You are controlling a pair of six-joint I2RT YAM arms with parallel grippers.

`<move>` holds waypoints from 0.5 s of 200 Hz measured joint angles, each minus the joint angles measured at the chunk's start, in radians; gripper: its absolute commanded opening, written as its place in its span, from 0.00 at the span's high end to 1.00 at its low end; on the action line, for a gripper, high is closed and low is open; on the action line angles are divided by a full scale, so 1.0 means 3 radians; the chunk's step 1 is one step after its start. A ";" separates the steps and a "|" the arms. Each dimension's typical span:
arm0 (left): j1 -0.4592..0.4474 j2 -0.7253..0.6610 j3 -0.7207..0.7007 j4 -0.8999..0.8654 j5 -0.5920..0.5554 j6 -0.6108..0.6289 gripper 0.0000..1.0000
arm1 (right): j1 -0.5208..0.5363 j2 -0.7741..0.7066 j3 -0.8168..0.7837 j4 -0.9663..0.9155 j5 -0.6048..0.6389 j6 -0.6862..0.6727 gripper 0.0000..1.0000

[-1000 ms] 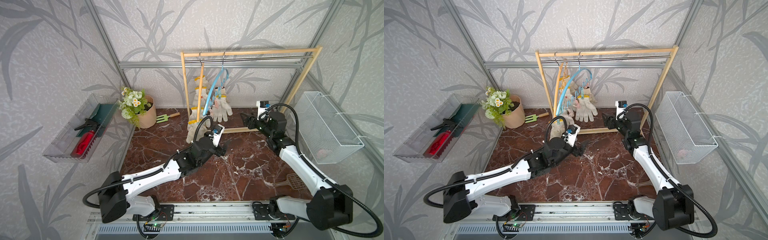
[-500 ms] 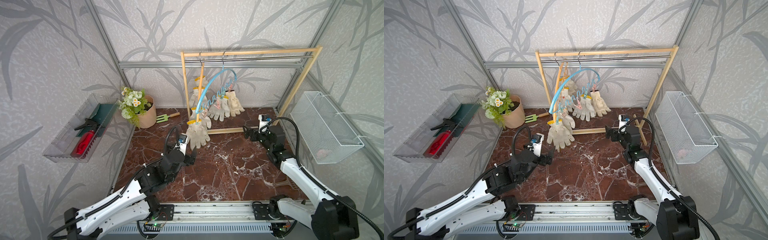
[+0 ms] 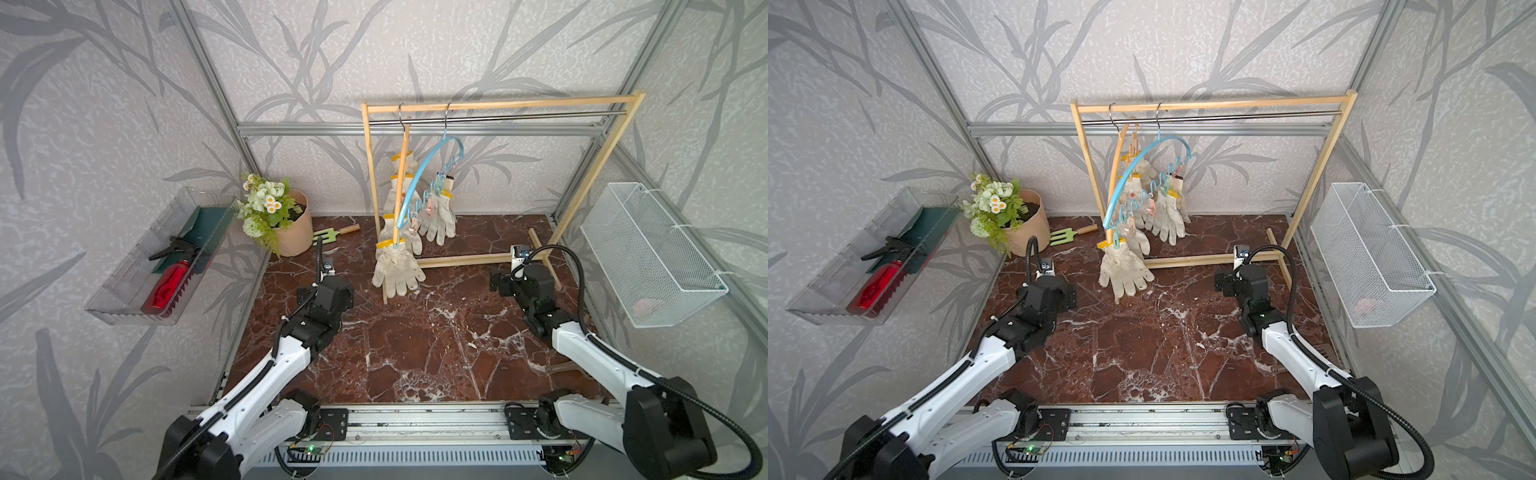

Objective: Clip the gloves onto a hanger to dry
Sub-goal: Reset both arms

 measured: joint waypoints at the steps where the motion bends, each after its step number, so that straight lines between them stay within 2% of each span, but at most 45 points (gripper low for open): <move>1: 0.0028 0.0024 -0.0009 0.0033 -0.0001 0.0008 0.00 | 0.0001 0.0015 -0.0006 0.0010 0.0010 -0.0015 0.01; 42: 0.0660 0.0824 -0.0127 0.1067 0.0064 0.0296 0.00 | 0.0011 0.0516 -0.0326 0.0797 0.0243 -0.0397 0.01; 73: 0.0823 0.1410 -0.0149 0.1831 0.0244 0.0451 0.00 | 0.0011 0.0882 -0.0352 0.1120 0.0289 -0.0563 0.01; 100: 0.0875 0.1654 -0.0361 0.2496 0.0429 0.0532 0.00 | 0.0011 0.1109 -0.0535 0.1759 0.0326 -0.0613 0.01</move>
